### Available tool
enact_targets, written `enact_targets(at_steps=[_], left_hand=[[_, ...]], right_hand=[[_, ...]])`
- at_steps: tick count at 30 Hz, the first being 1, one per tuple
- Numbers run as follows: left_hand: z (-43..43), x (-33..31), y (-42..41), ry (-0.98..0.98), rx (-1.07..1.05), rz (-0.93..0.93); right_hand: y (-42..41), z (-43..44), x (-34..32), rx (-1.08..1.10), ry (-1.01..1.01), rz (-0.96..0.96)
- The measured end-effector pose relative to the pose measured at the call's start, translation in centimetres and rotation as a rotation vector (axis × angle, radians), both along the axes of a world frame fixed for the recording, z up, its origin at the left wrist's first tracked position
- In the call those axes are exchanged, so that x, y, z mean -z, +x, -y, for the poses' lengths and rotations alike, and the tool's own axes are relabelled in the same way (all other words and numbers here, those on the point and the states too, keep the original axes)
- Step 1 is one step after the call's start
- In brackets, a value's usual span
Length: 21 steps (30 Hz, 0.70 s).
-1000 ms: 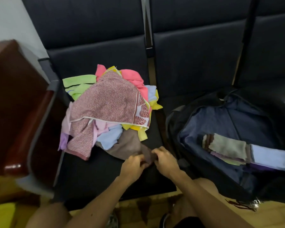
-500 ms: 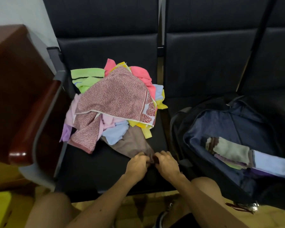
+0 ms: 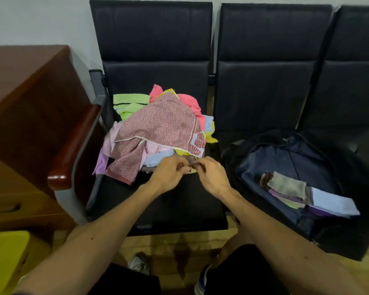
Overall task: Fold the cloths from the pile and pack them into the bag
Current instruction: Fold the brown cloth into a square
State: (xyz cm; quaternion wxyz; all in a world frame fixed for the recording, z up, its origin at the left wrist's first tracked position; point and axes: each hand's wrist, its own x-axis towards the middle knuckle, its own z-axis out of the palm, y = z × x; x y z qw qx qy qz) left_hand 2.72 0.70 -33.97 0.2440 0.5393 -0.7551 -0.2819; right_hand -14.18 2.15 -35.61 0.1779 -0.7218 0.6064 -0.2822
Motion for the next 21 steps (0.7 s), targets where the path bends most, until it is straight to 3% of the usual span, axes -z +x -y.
enact_targets(at_steps=[9, 13, 16, 21], left_hand=[[-2.1, -12.6, 1.0, -0.135, -0.037, -0.566], [-3.7, -16.7, 1.5, -0.089, -0.024, -0.756], [-5.3, -18.5, 1.7, -0.09, -0.035, -0.761], [-6.3, -19.4, 2.6, -0.202, -0.05, -0.445]], right_hand=[[3.5, -2.3, -15.2, 0.006, -0.252, 0.344], [4.3, -3.7, -20.0, -0.015, -0.318, 0.323], [4.4, -4.9, -21.9, -0.042, -0.352, 0.264], [4.5, -5.8, -23.6, -0.011, -0.312, 0.316]])
